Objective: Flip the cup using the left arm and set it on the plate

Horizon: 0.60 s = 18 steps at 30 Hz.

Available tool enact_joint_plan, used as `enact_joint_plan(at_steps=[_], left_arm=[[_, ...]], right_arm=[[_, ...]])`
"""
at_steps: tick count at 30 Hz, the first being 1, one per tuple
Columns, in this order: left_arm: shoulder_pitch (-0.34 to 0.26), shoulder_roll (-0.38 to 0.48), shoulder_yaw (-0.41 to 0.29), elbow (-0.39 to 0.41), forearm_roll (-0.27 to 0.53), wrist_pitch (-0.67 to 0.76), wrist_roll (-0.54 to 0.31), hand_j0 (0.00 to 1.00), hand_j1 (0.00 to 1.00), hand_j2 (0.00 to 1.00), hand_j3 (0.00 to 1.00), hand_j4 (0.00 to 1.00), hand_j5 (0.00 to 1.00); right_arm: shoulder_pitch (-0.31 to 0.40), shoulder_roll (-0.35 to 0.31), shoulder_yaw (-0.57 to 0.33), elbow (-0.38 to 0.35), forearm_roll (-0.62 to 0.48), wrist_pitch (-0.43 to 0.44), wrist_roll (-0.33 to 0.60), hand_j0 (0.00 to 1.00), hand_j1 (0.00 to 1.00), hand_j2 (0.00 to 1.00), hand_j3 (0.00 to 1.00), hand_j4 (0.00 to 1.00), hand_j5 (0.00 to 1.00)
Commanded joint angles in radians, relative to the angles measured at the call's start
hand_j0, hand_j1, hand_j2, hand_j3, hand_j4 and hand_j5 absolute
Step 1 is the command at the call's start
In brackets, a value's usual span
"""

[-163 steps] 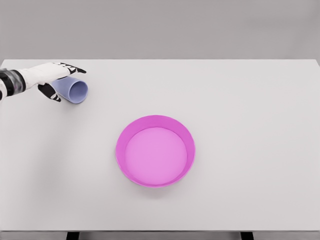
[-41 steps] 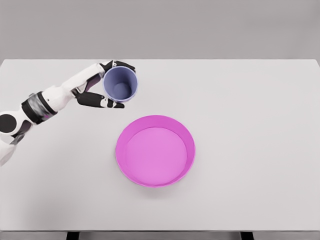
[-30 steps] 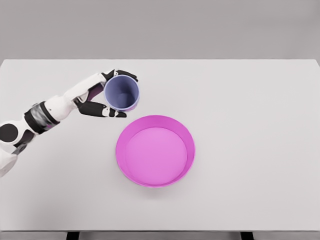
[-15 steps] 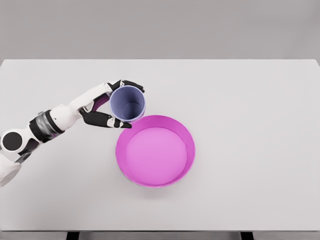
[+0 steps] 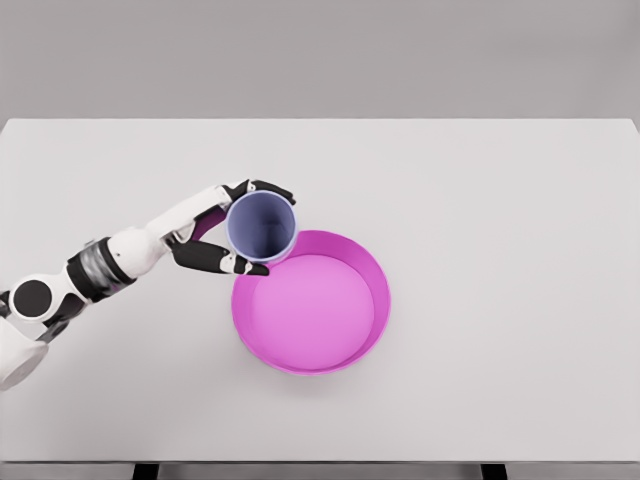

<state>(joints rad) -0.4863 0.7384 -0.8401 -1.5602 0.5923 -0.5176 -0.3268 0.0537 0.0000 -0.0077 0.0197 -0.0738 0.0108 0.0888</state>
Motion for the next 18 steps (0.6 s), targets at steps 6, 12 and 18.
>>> enact_joint_plan(at_steps=[6,12,18], left_arm=[[0.015,-0.007,-0.001,-0.026,0.006,0.002,0.0,0.76,0.76,0.76,0.76,0.76,0.76],[0.041,-0.011,-0.004,-0.052,0.004,0.01,0.002,0.76,0.76,0.76,0.76,0.76,0.76],[0.066,-0.04,-0.01,-0.034,0.007,0.011,0.002,0.77,0.77,0.77,0.77,0.77,0.77]], right_arm=[[0.0,0.0,0.0,0.0,0.0,0.0,0.0,1.0,1.0,1.0,1.0,1.0,1.0],[0.0,0.0,0.0,0.0,0.0,0.0,0.0,1.0,1.0,1.0,1.0,1.0,1.0],[0.0,0.0,0.0,0.0,0.0,0.0,0.0,1.0,1.0,1.0,1.0,1.0,1.0]])
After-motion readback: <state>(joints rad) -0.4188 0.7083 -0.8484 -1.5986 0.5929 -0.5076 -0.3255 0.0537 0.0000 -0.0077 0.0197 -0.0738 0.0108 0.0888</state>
